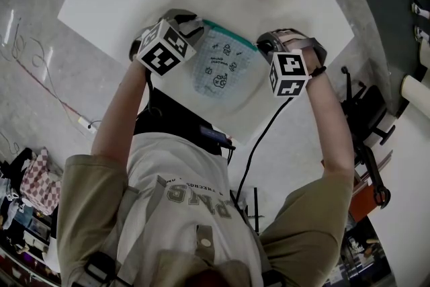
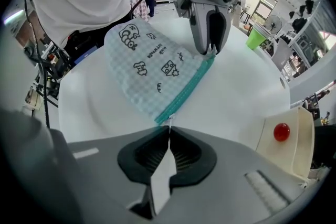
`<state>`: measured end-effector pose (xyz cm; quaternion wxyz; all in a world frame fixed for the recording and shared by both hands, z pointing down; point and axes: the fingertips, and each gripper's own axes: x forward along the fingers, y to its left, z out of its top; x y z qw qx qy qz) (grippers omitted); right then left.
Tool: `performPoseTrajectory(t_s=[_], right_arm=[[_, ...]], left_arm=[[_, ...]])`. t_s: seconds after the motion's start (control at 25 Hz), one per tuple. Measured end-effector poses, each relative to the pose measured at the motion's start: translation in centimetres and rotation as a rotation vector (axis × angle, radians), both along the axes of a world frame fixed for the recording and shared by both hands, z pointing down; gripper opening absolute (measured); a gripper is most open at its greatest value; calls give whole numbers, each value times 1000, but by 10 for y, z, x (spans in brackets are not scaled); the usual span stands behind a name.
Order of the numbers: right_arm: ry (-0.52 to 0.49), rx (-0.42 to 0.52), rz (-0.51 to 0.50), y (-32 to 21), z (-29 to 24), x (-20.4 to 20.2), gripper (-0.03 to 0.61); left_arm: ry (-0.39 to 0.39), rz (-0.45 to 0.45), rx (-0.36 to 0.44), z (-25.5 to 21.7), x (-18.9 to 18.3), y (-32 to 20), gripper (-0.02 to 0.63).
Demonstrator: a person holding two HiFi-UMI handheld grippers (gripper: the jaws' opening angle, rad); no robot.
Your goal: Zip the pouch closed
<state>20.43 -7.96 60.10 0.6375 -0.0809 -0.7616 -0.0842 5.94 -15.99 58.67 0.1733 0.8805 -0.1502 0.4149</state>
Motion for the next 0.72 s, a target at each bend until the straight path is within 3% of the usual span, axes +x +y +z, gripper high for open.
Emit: performPoseTrajectory(t_s=[0.16, 0.28, 0.56, 0.72], right_arm=[[-6, 7, 12, -2, 0, 1, 6], [-7, 11, 24, -6, -1, 0, 48], [-9, 3, 20, -5, 1, -2, 51], [-8, 1, 21, -5, 0, -1, 51]], left_arm=[[18, 33, -15, -1, 6, 5, 211], [41, 43, -21, -3, 10, 6, 249], [23, 71, 3, -1, 10, 14, 318], [17, 84, 19, 0, 11, 13, 321]])
